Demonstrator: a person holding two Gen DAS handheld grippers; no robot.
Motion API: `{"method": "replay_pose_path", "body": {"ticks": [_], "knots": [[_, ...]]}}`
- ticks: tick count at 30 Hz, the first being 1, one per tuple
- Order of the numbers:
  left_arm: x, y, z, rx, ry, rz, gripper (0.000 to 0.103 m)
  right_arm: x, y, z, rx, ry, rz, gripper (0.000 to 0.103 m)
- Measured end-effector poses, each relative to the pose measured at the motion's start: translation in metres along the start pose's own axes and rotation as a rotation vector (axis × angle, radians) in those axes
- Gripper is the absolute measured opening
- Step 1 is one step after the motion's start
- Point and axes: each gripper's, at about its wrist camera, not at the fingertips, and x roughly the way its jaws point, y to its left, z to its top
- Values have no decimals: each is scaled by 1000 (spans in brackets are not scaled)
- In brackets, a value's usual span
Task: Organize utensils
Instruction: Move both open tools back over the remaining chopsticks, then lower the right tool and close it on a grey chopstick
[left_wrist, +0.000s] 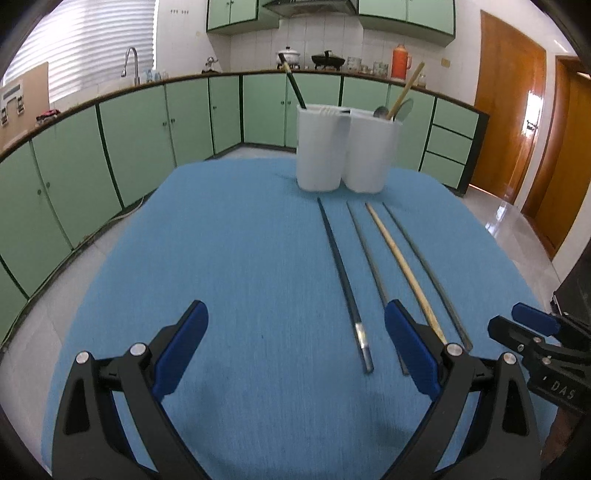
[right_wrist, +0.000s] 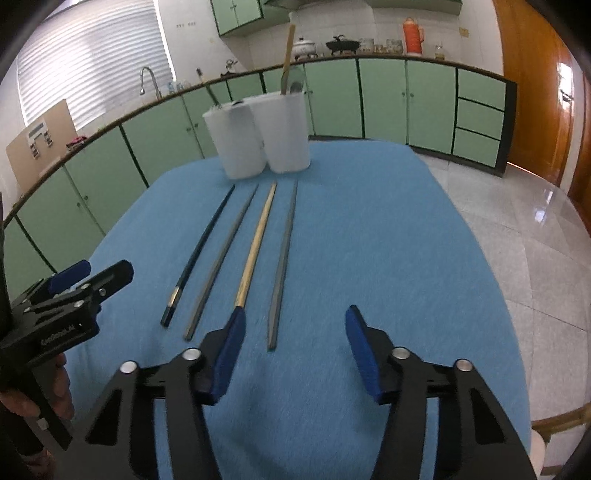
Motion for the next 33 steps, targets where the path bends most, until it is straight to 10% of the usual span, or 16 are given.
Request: {"method": "replay_pose_path", "body": {"ticks": [12, 33], "knots": [[5, -5, -17, 1, 68, -8, 94, 15, 18, -13, -36, 62, 19, 23], [8, -19, -22, 2, 97, -39, 91, 20, 25, -18, -81, 36, -55, 5]]}}
